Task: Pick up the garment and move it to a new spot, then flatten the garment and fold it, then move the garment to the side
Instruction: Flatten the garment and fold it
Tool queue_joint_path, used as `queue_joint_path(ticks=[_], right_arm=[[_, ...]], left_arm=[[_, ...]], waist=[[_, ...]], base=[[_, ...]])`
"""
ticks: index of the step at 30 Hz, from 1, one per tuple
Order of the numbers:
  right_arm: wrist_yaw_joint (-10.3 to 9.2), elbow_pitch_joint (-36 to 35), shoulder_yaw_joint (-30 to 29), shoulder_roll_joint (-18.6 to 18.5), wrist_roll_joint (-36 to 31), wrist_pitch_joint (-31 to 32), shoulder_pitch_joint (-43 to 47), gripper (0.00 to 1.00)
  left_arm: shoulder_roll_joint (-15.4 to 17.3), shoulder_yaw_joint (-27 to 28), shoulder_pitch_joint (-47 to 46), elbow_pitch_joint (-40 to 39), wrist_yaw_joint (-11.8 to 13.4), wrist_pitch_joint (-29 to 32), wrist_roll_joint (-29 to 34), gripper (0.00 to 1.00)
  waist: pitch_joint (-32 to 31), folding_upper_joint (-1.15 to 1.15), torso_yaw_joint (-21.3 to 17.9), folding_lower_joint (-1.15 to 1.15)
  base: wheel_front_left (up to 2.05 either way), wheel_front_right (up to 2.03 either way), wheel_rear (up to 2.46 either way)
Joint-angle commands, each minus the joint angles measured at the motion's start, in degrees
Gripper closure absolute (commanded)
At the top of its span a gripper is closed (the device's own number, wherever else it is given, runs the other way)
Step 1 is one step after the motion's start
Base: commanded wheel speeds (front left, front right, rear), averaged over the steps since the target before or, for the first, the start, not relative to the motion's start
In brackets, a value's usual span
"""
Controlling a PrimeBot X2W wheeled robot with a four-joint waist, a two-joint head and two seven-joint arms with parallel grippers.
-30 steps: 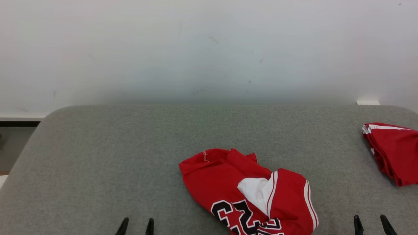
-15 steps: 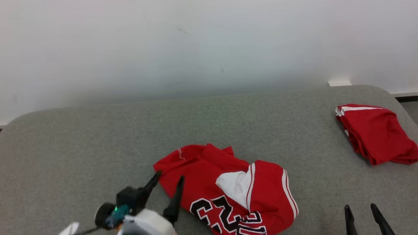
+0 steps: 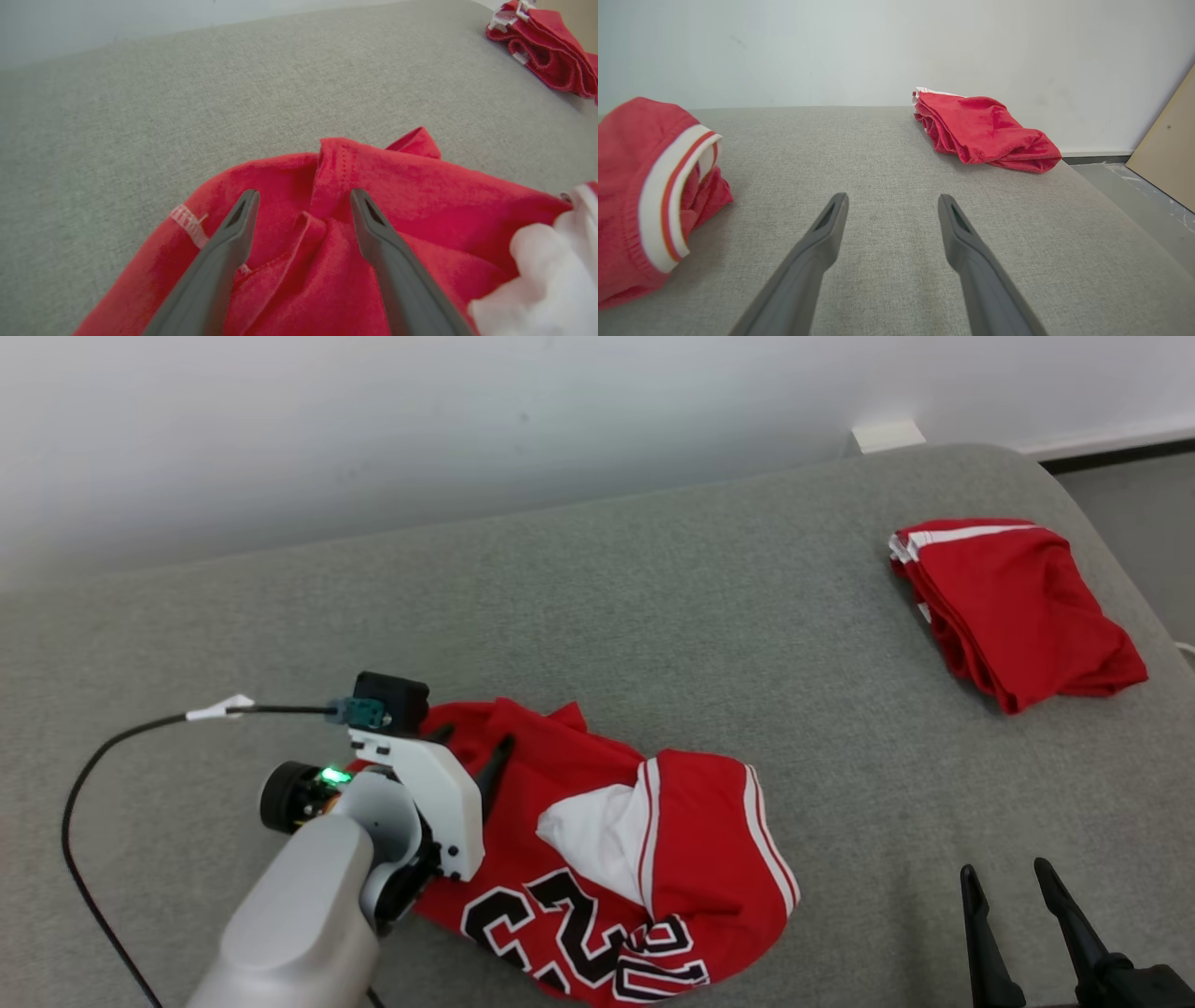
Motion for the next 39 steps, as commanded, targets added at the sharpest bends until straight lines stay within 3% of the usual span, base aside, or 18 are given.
queue_joint_path(ticks=[1, 13, 17, 18, 19, 22, 25, 35, 39], right_arm=[[-0.17, 0.05, 0.03, -0.08, -0.05, 0.03, -0.76, 0.0], [-0.17, 0.39, 1.46, -0.08, -0.13, 0.03, -1.69, 0.0], [-0.17, 0.6, 2.33, -0.07, 0.26, 0.03, -2.3, 0.0], [-0.17, 0.68, 2.58, -0.08, 0.36, 0.03, -2.47, 0.0], [-0.17, 0.78, 2.71, -0.09, 0.44, 0.04, -2.56, 0.0], [-0.17, 1.04, 2.39, -0.08, 0.93, 0.04, -2.58, 0.0], [-0.17, 1.21, 2.07, -0.07, 1.17, 0.04, -2.25, 0.0], [-0.17, 1.77, 2.51, -0.08, 1.8, 0.04, -1.62, 0.0], [-0.17, 2.04, 2.52, -0.08, 2.03, 0.04, -1.22, 0.0]], left_arm=[[0.64, -0.63, -0.95, 0.55, -0.12, 0.56, -1.35, 0.0], [4.91, -11.03, -5.57, 1.47, -0.14, 2.46, -14.21, 0.01], [5.78, -14.0, -6.65, 1.69, -0.14, 1.54, -17.28, 0.31], [5.97, -14.79, -6.94, 2.0, -0.14, 1.37, -17.49, 0.57], [6.2, -15.64, -7.22, 2.2, -0.14, 0.89, -17.79, 1.0], [6.79, -17.59, -7.86, 2.39, -0.14, -0.62, -19.6, 1.0], [8.06, -16.4, -10.37, 3.59, -0.05, -6.16, -19.28, 1.0], [10.81, -11.91, -23.03, 7.89, 4.66, -22.22, -14.63, 1.0], [11.55, -9.85, -27.46, 6.66, 4.89, -25.37, -13.46, 1.0]], waist=[[1.13, -0.01, -1.22, -0.01], [1.99, -0.01, -2.51, -0.01], [2.75, -0.01, -3.19, -0.01], [2.79, -0.01, -3.41, -0.01], [2.78, -0.01, -3.63, -0.01], [2.57, -0.01, -4.12, -0.01], [2.23, -0.01, -4.35, -0.01], [0.17, -0.01, -5.02, -0.01], [-0.94, -0.01, -5.39, -0.01]], base=[[0.0, 0.0, 0.0], [0.0, 0.0, 0.0], [0.0, 0.0, 0.0], [0.0, 0.0, 0.0], [0.0, 0.0, 0.0], [0.0, 0.0, 0.0], [0.0, 0.0, 0.0], [0.0, 0.0, 0.0], [0.0, 0.0, 0.0]])
